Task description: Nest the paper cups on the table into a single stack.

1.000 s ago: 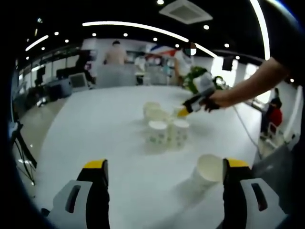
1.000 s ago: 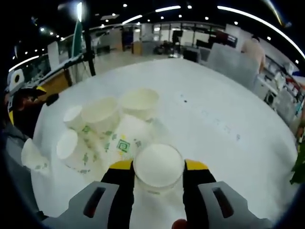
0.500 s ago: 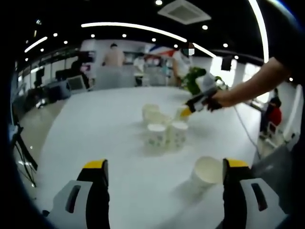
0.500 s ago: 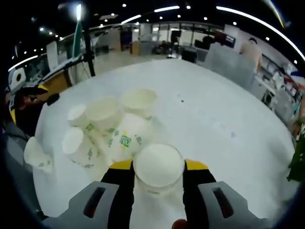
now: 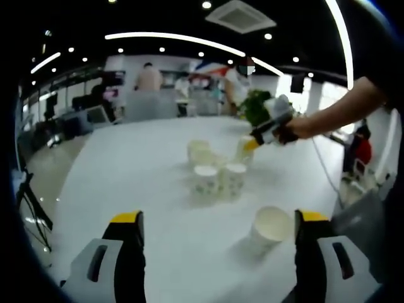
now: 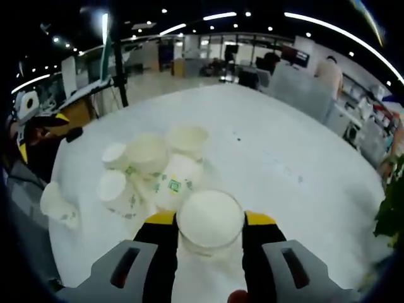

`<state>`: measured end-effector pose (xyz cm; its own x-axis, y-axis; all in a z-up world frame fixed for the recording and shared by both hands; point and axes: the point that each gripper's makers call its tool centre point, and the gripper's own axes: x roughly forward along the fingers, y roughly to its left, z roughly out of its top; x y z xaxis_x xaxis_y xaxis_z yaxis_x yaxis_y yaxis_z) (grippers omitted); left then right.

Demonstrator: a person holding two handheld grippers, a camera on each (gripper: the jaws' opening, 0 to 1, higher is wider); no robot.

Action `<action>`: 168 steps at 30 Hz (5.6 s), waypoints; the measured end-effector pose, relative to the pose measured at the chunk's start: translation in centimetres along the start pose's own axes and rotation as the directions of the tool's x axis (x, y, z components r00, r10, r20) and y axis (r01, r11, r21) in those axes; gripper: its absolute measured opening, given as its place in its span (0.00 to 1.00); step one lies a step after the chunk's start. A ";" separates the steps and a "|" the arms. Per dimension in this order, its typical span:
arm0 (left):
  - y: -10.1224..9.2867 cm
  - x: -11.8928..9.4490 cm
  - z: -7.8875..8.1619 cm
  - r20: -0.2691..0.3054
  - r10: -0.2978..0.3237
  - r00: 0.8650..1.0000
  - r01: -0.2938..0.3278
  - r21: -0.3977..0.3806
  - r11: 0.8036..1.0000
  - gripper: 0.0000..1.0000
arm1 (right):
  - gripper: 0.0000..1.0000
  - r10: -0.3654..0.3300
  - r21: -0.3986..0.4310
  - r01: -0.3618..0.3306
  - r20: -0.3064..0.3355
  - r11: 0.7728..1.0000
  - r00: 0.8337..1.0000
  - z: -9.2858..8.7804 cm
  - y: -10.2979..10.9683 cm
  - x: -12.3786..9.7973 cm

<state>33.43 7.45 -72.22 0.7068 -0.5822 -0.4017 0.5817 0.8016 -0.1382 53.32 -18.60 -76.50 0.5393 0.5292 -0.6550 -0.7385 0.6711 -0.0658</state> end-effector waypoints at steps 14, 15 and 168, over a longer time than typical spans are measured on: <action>-0.3 -0.3 0.5 0.006 -0.012 1.000 0.012 0.022 1.000 0.99 | 0.36 -0.001 -0.023 0.002 0.065 1.000 0.998 2.8 1.6 -2.8; -0.3 -0.3 0.5 0.008 -0.013 1.000 0.012 0.023 1.000 0.99 | 0.36 0.001 -0.024 0.001 0.069 1.000 0.998 3.0 1.8 -2.9; -13.4 -2.6 5.2 0.167 -0.446 0.879 0.463 -0.084 0.882 0.49 | 0.36 0.327 0.095 -0.411 0.457 0.907 0.827 8.3 26.8 -15.0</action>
<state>25.85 -2.48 -64.57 0.4298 -0.8920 -0.1403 0.8067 0.4491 -0.3842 28.87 -4.22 -62.18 0.3898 0.8943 -0.2196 -0.8527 0.4405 0.2807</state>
